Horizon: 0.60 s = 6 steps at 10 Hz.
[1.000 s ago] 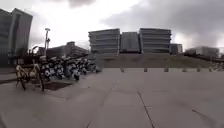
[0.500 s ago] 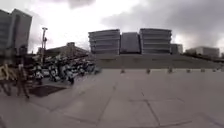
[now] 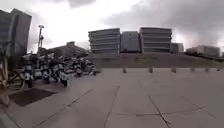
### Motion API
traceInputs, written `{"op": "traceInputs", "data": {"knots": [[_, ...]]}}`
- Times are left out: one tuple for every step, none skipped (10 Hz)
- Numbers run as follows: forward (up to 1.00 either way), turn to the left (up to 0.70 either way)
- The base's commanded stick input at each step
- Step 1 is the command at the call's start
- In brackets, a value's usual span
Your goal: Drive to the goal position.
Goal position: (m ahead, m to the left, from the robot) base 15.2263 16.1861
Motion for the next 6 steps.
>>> {"op": "traceInputs", "data": {"knots": [[1.00,-0.03],[1.00,0.04],[1.00,0.12],[1.00,0.05],[1.00,0.06],[1.00,0.06]]}}
